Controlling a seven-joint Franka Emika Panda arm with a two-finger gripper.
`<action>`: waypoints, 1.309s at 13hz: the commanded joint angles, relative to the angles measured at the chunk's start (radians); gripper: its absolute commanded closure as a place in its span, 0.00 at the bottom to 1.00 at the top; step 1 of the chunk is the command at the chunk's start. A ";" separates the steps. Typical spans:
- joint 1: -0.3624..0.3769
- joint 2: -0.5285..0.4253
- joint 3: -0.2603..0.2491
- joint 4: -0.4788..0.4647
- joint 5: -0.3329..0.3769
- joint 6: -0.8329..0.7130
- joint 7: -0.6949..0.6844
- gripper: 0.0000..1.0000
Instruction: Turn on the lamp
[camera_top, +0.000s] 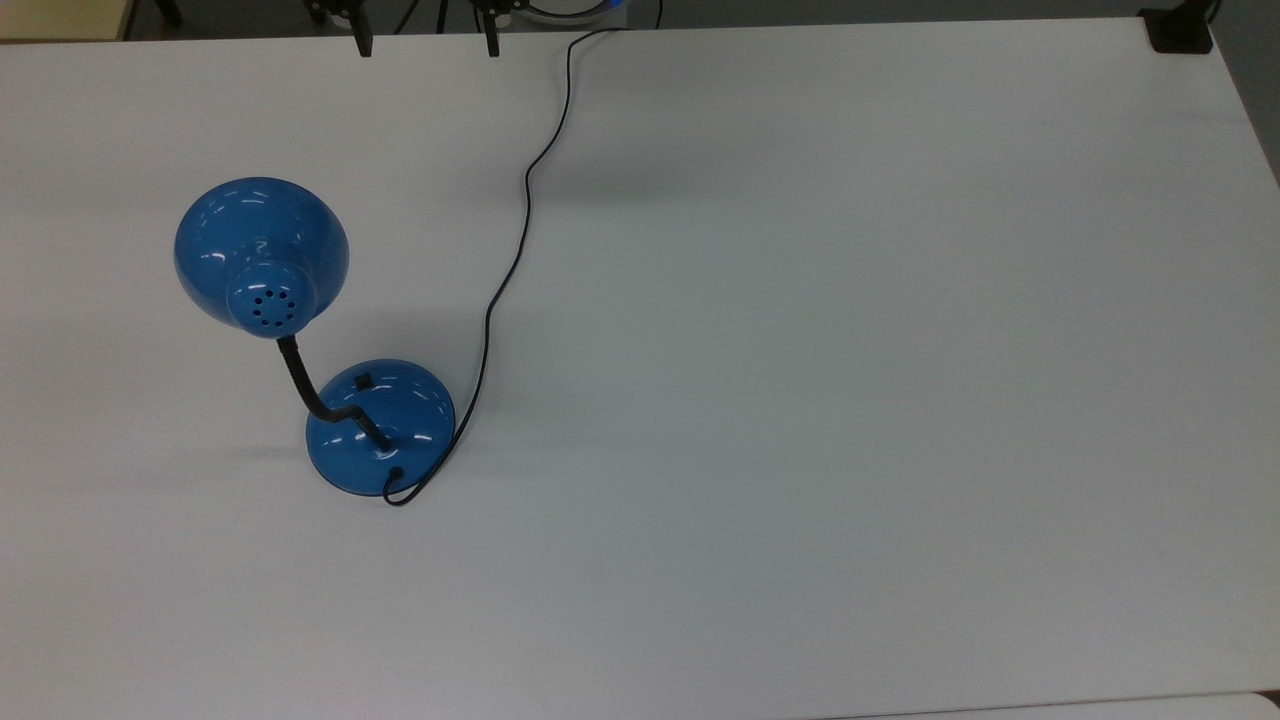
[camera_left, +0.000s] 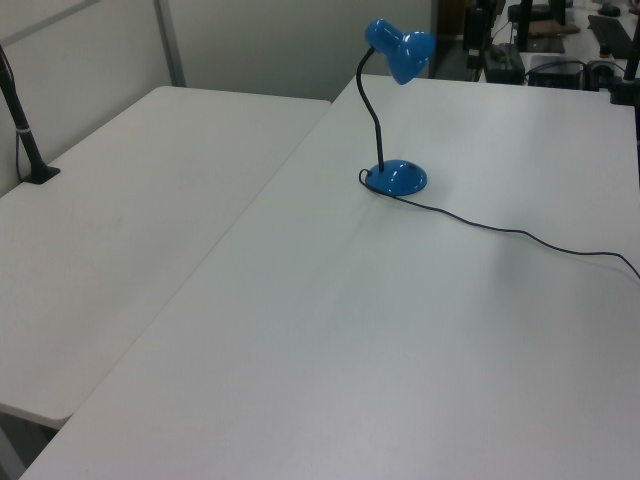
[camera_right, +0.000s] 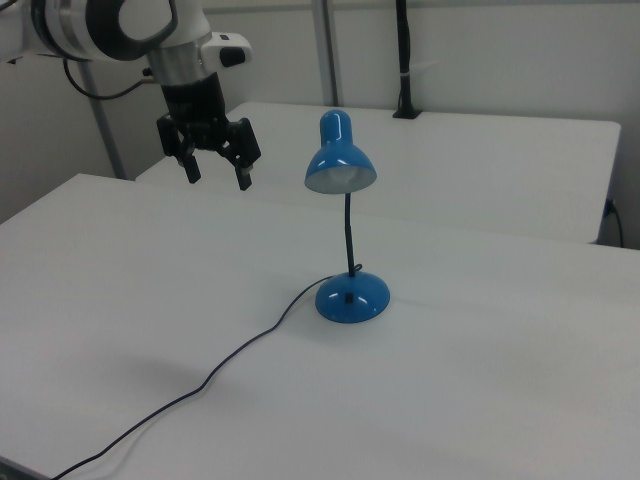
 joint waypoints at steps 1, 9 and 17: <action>0.006 -0.023 -0.005 -0.018 -0.009 -0.034 0.019 0.00; -0.077 -0.023 -0.007 -0.070 -0.035 -0.088 -0.249 0.00; -0.188 -0.020 -0.005 -0.345 -0.043 0.269 -0.334 1.00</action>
